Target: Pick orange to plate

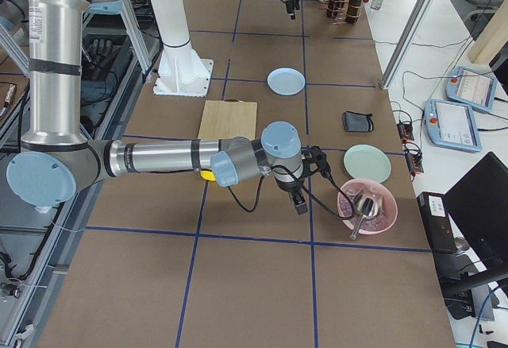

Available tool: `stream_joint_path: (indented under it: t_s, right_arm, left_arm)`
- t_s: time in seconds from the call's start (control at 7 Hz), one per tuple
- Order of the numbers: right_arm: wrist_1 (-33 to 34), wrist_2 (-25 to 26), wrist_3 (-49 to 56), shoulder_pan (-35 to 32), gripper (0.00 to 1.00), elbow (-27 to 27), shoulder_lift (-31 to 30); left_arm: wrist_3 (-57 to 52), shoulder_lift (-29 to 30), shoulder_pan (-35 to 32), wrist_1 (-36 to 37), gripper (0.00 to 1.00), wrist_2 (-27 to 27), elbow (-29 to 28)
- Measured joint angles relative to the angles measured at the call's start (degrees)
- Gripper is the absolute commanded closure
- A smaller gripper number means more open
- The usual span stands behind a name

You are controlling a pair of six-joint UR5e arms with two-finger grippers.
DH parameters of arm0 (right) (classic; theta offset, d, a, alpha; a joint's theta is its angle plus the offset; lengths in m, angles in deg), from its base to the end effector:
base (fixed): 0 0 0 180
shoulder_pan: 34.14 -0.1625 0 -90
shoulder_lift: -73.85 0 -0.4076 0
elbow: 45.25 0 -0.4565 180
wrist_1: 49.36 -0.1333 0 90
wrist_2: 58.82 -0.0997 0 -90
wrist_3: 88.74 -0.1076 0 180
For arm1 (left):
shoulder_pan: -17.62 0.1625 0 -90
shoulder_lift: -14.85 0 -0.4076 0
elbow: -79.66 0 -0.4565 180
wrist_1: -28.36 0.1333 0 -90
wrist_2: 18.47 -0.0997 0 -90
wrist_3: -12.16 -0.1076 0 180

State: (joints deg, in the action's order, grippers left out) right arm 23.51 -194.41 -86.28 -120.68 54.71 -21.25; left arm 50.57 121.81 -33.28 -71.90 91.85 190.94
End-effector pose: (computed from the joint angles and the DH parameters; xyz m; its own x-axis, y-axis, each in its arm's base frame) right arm 0.0238 -0.5417 0.5623 0.6793 -0.3487 0.6457 0.0852 0.9114 0.4025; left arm 0.3160 -0.5409 0.2620 0.7014 0.3021 -0.6456 0.0228 0.8958 0.4439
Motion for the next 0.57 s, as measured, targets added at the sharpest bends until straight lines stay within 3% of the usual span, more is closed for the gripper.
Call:
stream_joint_path:
  t_s: [0.29, 0.57]
  right_arm:
    - [0.03, -0.01, 0.00, -0.02, 0.00, -0.02, 0.00]
    - [0.06, -0.01, 0.00, -0.03, 0.00, -0.03, -0.02]
  left_arm:
    - [-16.47, -8.62, -12.53, 0.08, 0.00, 7.60, 1.12]
    - [-28.20, -14.73, -26.11, 0.12, 0.00, 19.72, -4.22]
